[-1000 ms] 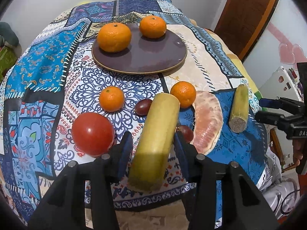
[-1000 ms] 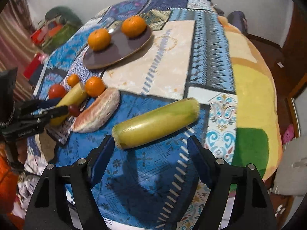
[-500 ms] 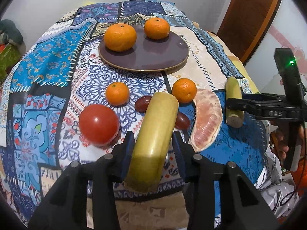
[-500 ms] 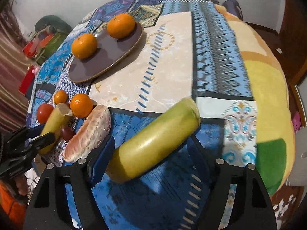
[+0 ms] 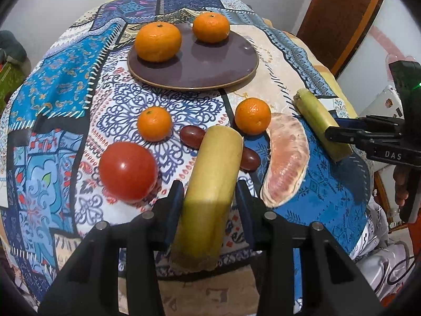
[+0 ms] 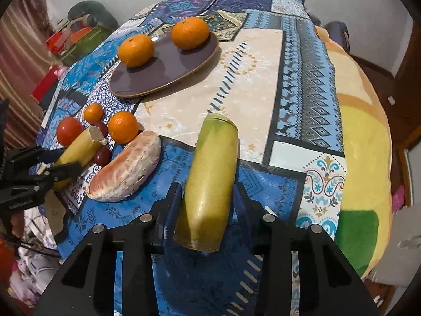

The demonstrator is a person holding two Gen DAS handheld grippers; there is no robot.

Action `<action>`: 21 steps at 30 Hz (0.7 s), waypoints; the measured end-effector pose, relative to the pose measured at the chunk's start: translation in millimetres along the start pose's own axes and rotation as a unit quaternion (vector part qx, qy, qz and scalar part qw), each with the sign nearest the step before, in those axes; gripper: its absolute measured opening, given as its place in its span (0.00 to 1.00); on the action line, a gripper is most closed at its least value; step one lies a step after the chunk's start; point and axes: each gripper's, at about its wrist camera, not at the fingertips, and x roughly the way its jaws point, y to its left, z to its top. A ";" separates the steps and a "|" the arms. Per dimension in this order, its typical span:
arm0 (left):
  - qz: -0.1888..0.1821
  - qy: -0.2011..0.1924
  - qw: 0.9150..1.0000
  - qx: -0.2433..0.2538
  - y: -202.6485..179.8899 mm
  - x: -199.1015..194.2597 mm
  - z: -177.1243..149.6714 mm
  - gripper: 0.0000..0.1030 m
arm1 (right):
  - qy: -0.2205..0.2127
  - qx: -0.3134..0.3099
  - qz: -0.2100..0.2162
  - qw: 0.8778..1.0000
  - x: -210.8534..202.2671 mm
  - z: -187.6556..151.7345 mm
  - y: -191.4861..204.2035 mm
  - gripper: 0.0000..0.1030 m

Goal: Organize fruits
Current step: 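Grasp the second yellow cylinder with the right tool while the left tool lifts its cylinder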

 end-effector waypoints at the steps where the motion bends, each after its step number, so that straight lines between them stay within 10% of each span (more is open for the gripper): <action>1: -0.003 0.000 1.000 -0.002 0.8 1.1 1.5 0.39 | 0.001 0.004 0.000 1.000 0.7 1.5 0.0 0.36; 21: -0.004 -0.006 1.000 0.006 -6.0 7.3 23.2 0.35 | -0.029 0.009 -0.014 0.999 3.2 16.9 5.2 0.35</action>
